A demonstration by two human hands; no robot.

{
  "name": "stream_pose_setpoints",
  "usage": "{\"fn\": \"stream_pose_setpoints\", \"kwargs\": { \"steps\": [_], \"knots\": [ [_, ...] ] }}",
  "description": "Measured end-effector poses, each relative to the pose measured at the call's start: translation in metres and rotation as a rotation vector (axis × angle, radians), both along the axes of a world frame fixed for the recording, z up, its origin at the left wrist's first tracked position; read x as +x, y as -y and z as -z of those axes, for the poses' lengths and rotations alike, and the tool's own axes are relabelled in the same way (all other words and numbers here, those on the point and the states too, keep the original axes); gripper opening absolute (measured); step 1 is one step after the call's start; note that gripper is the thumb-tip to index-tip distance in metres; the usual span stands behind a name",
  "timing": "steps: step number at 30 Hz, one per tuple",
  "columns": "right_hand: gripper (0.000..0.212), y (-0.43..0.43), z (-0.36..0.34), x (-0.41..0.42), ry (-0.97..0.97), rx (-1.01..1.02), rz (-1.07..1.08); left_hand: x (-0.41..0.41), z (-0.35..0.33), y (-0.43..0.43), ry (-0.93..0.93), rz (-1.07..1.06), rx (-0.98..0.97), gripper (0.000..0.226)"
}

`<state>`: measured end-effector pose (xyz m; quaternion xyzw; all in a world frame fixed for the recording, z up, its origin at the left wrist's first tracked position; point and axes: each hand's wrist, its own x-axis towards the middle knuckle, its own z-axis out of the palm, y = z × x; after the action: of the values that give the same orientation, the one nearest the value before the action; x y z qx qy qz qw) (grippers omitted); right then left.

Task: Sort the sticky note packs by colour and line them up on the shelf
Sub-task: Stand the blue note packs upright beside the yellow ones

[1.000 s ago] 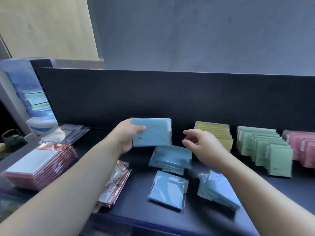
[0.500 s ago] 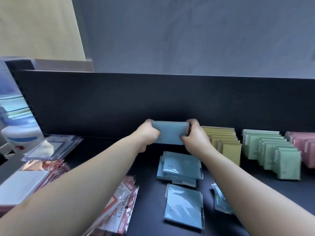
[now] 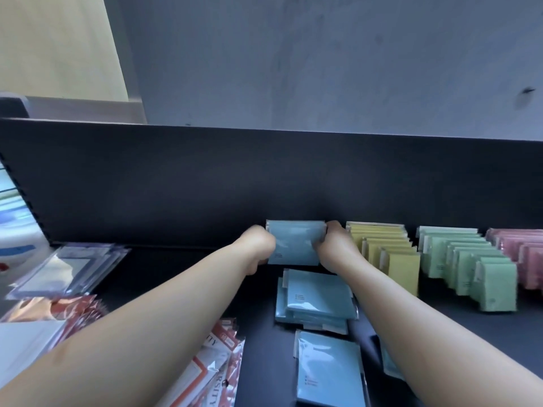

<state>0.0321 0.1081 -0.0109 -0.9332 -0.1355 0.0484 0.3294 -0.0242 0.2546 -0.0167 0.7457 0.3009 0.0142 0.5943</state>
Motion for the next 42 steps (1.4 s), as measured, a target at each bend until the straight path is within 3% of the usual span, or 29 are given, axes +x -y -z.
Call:
{"fn": "stream_pose_setpoints", "kwargs": {
  "steps": [8, 13, 17, 21, 25, 30, 34, 38, 42],
  "knots": [
    [0.035, 0.006, -0.005, -0.009, 0.065, -0.121, -0.046, -0.012, -0.008, 0.010, 0.015, -0.027, -0.056, 0.023],
    [0.024, 0.020, -0.011, -0.018, 0.104, -0.082, -0.087, -0.018, -0.012, 0.018, 0.019, -0.078, -0.022, 0.019],
    [0.038, 0.038, -0.018, -0.030, 0.153, -0.161, -0.152, -0.030, -0.022, 0.026, 0.020, -0.127, -0.013, 0.031],
    [0.034, 0.059, -0.014, -0.034, 0.164, -0.218, -0.278, -0.047, -0.025, 0.042, 0.052, -0.089, -0.031, 0.031],
    [0.068, 0.074, -0.008, -0.039, 0.017, -0.359, -0.419, -0.060, -0.013, 0.063, 0.017, -0.071, -0.081, 0.039],
    [0.090, 0.076, 0.003, -0.035, -0.055, -0.329, -0.464, -0.061, 0.011, 0.067, -0.017, -0.138, -0.116, 0.045],
    [0.082, 0.079, 0.006, -0.034, -0.109, -0.264, -0.469, -0.073, 0.003, 0.072, 0.050, -0.185, -0.183, 0.018],
    [0.082, 0.079, 0.006, -0.036, -0.151, -0.148, -0.474, -0.076, 0.004, 0.070, 0.098, -0.252, -0.249, 0.020],
    [0.066, 0.079, 0.009, -0.038, -0.228, 0.030, -0.458, -0.082, 0.004, 0.070, 0.113, -0.230, -0.330, 0.025]
  ]
}}
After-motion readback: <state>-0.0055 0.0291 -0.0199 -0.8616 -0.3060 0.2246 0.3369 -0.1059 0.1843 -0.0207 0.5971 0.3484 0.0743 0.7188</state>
